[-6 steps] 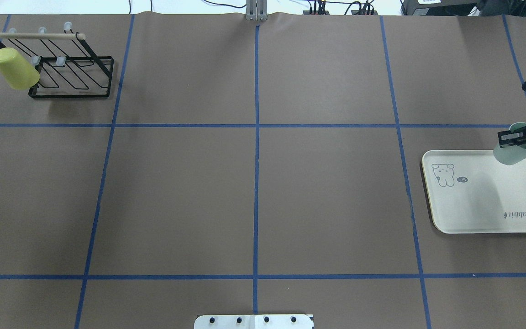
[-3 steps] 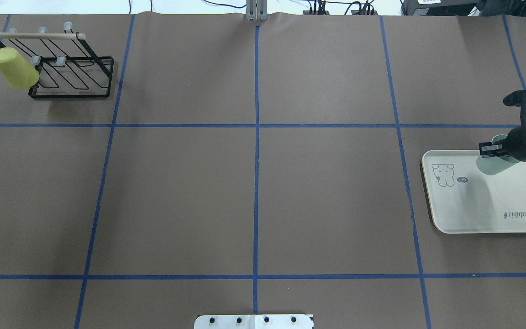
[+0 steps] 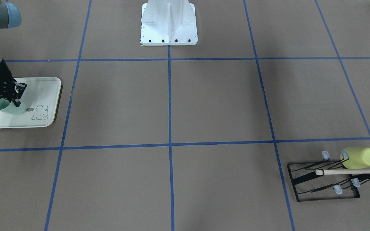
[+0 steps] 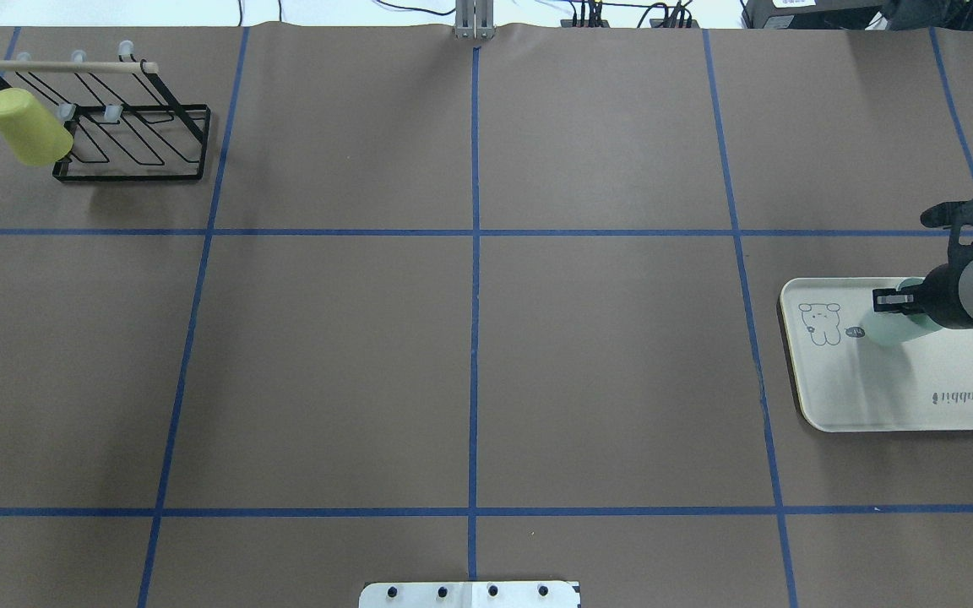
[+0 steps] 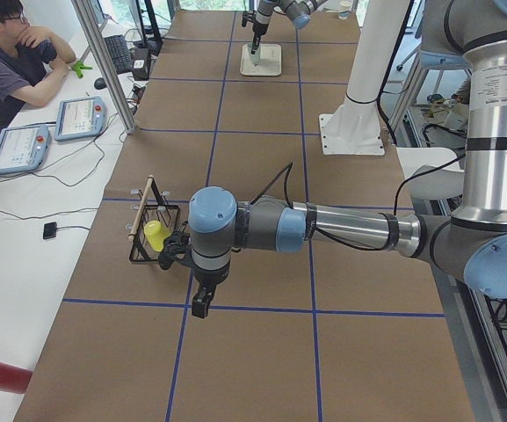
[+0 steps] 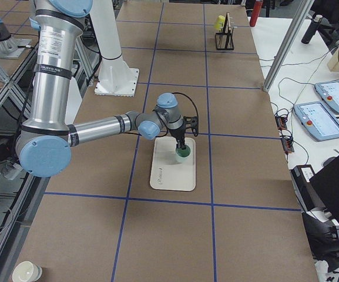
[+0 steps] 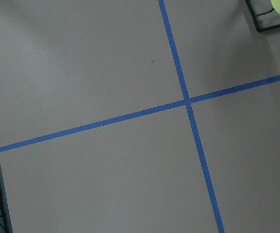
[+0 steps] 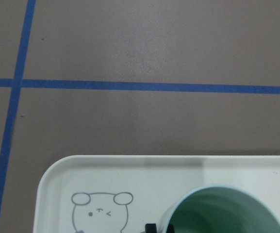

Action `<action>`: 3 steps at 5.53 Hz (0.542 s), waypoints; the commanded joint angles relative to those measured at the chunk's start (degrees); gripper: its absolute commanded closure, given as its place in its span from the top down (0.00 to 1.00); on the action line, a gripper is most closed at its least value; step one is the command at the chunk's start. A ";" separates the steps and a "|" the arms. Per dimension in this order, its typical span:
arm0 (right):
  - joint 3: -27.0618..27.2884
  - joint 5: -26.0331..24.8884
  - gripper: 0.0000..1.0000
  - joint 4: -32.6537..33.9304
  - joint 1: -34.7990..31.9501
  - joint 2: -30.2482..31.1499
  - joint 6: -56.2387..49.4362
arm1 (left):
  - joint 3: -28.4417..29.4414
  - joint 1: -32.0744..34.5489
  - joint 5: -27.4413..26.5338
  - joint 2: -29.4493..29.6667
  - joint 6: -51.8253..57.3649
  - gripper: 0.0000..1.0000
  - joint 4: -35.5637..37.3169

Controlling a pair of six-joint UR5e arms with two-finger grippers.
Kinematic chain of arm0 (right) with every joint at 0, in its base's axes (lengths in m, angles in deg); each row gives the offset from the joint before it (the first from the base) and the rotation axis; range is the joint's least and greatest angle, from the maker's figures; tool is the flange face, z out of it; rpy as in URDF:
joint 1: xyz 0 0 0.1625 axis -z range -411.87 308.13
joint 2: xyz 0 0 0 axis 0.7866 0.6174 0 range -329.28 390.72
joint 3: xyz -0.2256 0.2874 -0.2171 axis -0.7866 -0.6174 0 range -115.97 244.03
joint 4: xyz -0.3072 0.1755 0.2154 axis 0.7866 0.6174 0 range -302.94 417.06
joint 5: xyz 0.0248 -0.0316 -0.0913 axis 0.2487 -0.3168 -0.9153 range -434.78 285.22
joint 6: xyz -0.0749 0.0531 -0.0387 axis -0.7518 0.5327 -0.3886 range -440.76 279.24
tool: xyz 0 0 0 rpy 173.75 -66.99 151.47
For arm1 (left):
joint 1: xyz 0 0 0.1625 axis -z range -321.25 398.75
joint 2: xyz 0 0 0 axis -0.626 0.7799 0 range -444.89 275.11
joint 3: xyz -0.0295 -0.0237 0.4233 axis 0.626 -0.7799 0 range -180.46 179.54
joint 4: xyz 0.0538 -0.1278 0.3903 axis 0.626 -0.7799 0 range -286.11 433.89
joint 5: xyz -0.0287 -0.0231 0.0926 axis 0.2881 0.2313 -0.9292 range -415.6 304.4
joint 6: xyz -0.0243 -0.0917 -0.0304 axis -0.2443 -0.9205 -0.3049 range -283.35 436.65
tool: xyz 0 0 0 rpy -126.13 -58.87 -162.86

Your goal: Left arm grabs green cup and hands to right arm on tray

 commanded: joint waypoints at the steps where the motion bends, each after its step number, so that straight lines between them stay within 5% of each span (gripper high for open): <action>1: 0.32 0.01 1.00 -0.20 -0.01 0.35 0.69 | 0.04 0.00 0.00 0.04 -0.01 1.00 0.00; 3: 2.60 7.17 1.00 4.25 -5.50 0.00 -5.24 | 0.04 0.00 0.09 0.04 -0.01 1.00 -0.09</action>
